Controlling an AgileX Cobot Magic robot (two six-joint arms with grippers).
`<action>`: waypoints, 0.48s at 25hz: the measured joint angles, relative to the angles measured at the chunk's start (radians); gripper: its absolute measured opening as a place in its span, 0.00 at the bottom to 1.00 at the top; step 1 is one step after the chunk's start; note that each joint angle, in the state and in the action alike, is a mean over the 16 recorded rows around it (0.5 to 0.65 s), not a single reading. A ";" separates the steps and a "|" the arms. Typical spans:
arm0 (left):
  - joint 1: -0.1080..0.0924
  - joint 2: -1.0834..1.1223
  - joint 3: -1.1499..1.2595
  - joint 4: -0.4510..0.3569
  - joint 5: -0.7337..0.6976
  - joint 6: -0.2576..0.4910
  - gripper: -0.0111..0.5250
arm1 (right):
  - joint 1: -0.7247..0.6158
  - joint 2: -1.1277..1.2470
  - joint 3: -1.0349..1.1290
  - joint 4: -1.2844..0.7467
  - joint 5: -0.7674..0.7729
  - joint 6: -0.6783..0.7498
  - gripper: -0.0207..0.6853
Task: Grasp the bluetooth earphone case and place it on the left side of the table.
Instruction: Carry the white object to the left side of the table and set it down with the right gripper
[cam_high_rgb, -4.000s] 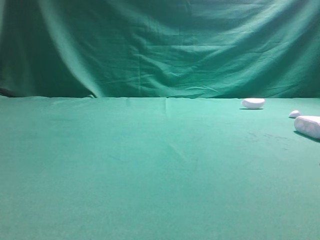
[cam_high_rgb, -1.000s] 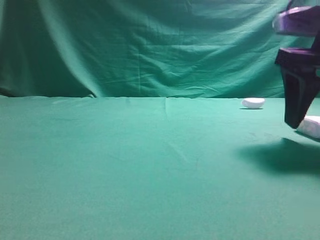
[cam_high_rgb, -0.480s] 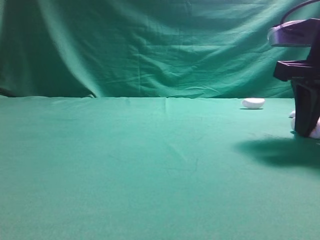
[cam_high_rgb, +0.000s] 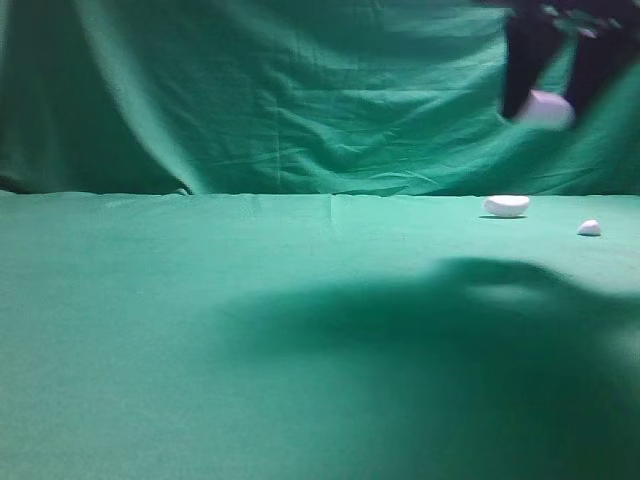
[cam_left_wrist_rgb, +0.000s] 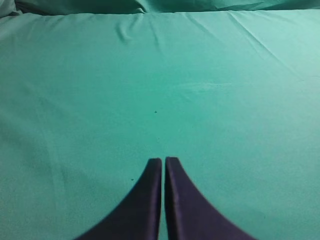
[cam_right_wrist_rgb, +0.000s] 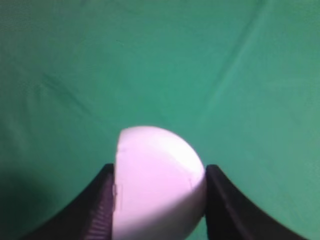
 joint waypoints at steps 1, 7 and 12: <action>0.000 0.000 0.000 0.000 0.000 0.000 0.02 | 0.035 0.026 -0.031 0.002 -0.006 -0.010 0.49; 0.000 0.000 0.000 0.000 0.000 0.000 0.02 | 0.216 0.221 -0.202 0.007 -0.032 -0.049 0.49; 0.000 0.000 0.000 0.000 0.000 0.000 0.02 | 0.305 0.380 -0.312 0.007 -0.048 -0.061 0.49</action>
